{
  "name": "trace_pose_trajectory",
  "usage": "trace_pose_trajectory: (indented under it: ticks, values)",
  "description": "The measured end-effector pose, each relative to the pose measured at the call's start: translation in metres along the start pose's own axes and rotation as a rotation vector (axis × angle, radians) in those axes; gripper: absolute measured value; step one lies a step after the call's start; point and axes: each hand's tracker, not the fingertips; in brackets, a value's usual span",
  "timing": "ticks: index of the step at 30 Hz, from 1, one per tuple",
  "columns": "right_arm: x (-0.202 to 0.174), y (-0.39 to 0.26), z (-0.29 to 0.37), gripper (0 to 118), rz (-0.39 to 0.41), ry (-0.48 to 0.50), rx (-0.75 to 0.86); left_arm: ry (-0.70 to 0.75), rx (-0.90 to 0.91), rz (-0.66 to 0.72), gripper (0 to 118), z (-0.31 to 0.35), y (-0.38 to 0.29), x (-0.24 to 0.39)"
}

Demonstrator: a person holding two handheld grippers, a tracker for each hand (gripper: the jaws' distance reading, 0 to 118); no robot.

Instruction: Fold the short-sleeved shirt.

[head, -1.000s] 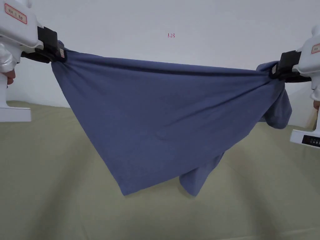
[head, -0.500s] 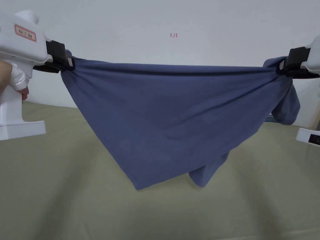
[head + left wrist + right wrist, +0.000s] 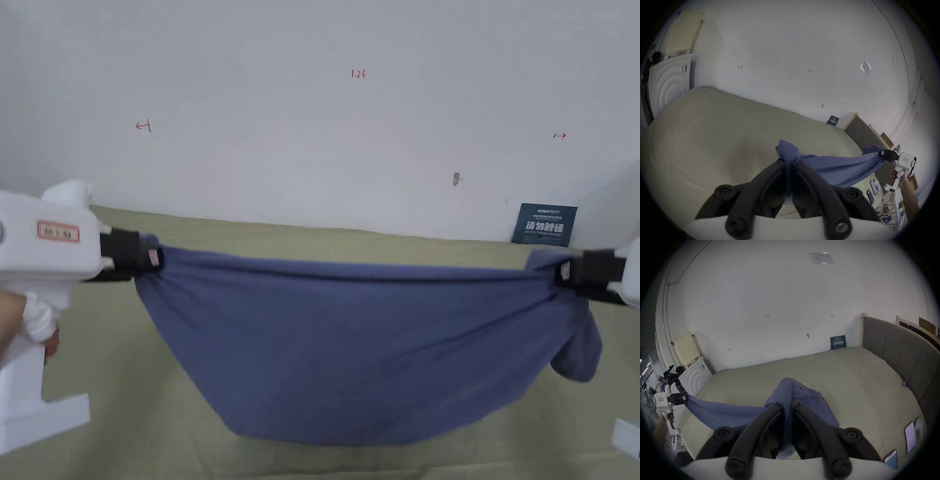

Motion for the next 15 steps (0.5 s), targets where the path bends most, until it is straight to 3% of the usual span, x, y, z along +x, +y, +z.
trace_pose_trajectory:
  ticks: [6,15]
  values:
    - [0.010,-0.070,0.025,8,0.008,-0.021,-0.074,-0.009,-0.064,0.049,4,0.014,-0.068,-0.010]
    - [0.030,-0.162,0.067,8,-0.048,-0.027,-0.203,-0.027,-0.175,0.143,4,0.062,-0.182,-0.022]
